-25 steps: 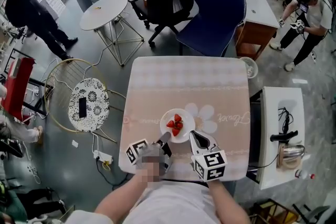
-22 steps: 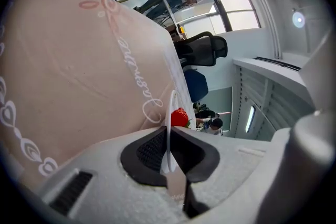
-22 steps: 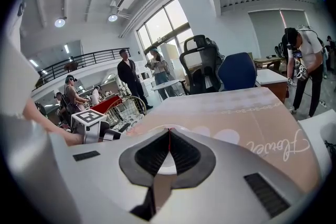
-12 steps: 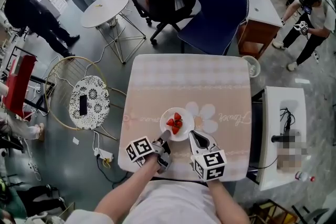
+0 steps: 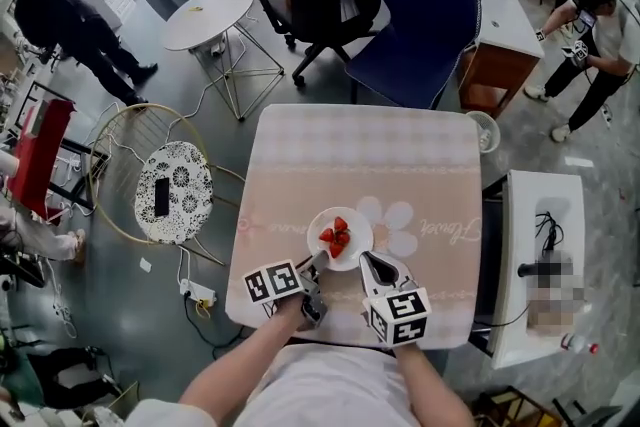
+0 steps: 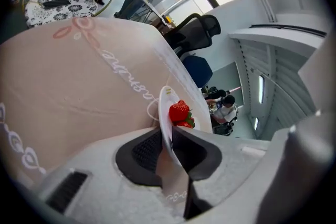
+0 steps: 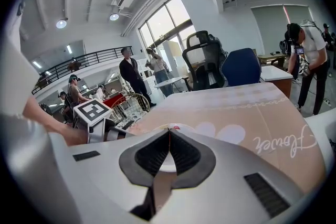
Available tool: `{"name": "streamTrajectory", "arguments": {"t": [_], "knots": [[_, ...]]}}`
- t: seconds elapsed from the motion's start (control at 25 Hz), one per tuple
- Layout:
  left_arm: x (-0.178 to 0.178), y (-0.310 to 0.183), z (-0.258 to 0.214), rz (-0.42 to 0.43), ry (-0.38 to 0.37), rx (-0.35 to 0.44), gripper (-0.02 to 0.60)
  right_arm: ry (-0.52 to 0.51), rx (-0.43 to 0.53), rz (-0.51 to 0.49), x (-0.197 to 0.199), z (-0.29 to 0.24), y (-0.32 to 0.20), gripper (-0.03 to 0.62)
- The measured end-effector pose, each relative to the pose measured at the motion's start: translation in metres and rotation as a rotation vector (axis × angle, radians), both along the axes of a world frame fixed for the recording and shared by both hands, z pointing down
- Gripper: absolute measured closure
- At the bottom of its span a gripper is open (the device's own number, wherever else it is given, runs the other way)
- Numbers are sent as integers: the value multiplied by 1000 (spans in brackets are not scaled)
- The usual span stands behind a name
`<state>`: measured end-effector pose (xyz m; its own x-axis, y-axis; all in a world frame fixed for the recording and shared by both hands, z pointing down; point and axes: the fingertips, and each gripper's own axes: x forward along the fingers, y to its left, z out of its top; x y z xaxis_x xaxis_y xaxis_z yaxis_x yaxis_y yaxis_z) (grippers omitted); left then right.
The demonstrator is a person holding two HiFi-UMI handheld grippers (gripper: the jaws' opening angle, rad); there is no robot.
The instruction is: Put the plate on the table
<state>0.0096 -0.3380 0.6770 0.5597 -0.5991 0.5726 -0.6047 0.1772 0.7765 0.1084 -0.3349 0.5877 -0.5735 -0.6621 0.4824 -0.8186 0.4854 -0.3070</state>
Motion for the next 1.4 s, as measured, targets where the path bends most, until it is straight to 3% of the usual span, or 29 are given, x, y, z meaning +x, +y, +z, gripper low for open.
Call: {"name": "streamTrajectory", "arguments": {"t": [0.36,0.68,0.96,1.4], "knots": [[-10,7,5,112,-218,-16,489,-9,-5,-5,-1,0,3,589],[-14,16,-3,131,-264,-3,489,-30,-8,-4,-2,-6,7,589],[-1,16,-33,204,-305,106,491,-36,-4,16,0,-12,12,589],[9,32,-101,351,-335,346,504,-37,51,66,-19,-45,33,589]]}}
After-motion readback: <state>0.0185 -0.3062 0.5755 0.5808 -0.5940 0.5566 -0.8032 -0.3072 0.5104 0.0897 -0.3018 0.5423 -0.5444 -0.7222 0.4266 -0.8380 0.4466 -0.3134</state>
